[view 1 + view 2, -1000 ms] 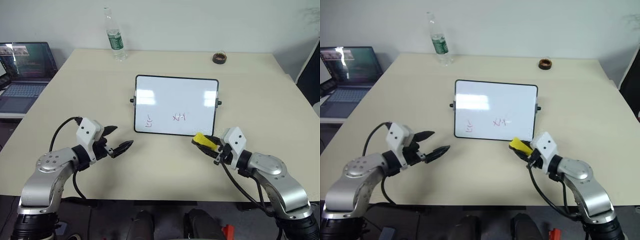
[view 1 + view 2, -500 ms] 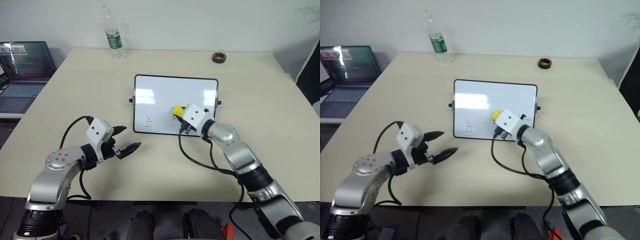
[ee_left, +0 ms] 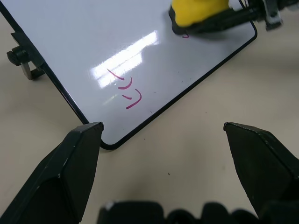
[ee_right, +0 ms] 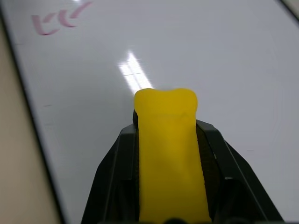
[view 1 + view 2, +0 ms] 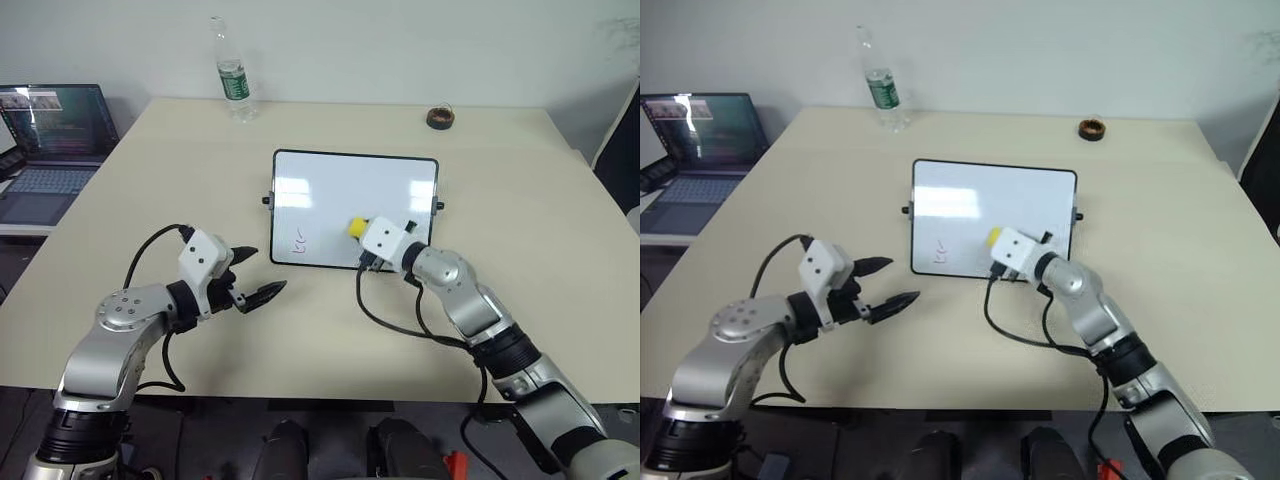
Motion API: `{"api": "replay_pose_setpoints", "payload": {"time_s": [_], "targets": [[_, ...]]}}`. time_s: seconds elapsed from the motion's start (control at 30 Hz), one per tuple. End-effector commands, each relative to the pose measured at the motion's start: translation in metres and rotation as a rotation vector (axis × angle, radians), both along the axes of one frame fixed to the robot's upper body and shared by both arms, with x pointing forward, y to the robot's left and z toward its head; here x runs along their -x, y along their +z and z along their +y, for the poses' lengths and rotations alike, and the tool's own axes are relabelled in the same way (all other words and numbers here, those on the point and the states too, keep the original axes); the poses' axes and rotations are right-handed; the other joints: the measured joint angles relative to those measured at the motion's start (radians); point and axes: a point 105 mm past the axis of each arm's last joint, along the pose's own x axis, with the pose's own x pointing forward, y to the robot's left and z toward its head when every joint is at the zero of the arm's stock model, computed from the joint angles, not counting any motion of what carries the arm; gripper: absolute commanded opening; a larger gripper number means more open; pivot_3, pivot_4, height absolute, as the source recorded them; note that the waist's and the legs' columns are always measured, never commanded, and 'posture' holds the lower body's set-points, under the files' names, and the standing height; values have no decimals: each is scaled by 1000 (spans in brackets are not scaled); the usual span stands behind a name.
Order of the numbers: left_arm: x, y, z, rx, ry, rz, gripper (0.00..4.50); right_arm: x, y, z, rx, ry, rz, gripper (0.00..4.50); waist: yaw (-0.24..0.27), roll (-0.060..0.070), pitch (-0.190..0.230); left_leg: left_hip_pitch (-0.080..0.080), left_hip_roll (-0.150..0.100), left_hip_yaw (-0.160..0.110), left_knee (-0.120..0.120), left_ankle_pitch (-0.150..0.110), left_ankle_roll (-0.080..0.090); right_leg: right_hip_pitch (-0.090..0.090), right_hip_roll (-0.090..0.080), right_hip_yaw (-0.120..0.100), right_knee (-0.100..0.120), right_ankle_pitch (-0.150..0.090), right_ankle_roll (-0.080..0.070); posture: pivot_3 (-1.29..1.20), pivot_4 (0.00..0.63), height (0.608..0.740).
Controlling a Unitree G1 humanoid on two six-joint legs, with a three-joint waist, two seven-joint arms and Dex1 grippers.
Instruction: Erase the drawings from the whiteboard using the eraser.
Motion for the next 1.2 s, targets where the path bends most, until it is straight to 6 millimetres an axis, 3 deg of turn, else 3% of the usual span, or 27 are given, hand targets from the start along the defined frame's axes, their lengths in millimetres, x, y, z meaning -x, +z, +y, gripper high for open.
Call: {"api": "replay_pose_setpoints", "payload": {"time_s": [0.03,0.13,0.23,0.3,0.37,0.47,0.57,0.8,0.9,1.07,1.2], "targets": [[-1,8,-3,-6,-17,-39,4500,1,-14,-14,65,-19,53,1227,1,-1,-1,0,0,0,0,0,0,0,0,0,0,0,0,0,150,740],[-1,8,-4,-4,-19,-39,4500,21,-38,-4,161,105,155,1227,-1,-1,-1,0,0,0,0,0,0,0,0,0,-1,0,0,0,150,740],[-1,9,-4,-3,-20,-38,4500,31,-48,-2,214,161,199,1227,-3,-1,-1,0,0,0,0,0,0,0,0,0,-1,0,0,0,150,740],[-1,8,-5,-2,-22,-37,4500,19,-36,-9,176,77,140,1227,-4,-1,-1,1,0,0,0,0,0,0,0,0,-1,0,0,0,150,740],[-1,9,-5,-2,-22,-36,4500,-3,-10,-24,92,-77,16,1227,-5,-1,-1,1,0,1,0,0,0,1,0,1,0,0,0,0,150,740],[-1,8,-5,-3,-24,-34,4500,-11,10,-28,30,-125,-54,1227,-4,-1,-1,1,0,0,0,0,0,0,1,1,1,0,0,0,150,740],[-1,8,-5,-3,-25,-34,4500,-6,4,-19,40,-69,-24,1227,2,-3,-2,1,0,0,0,0,0,1,0,0,0,0,0,0,150,740],[-1,8,-7,0,-27,-33,4500,27,-39,3,192,138,155,1224,-4,-2,-2,1,0,0,-1,0,0,0,0,1,-1,0,0,0,150,740],[0,8,-7,1,-27,-32,4500,20,-30,-2,171,82,111,1222,-5,-2,-2,1,0,0,-1,0,0,0,0,1,-1,0,0,0,150,740],[-1,7,-8,3,-30,-29,4500,-5,5,-20,65,-102,-43,1221,-4,-2,-1,1,0,0,0,0,0,0,0,1,-1,0,0,0,150,740],[-2,5,-10,5,-34,-27,4500,-5,-5,-27,89,-115,-5,1221,0,-3,-2,0,0,0,-1,0,0,0,0,0,-1,0,0,0,150,740]]}}
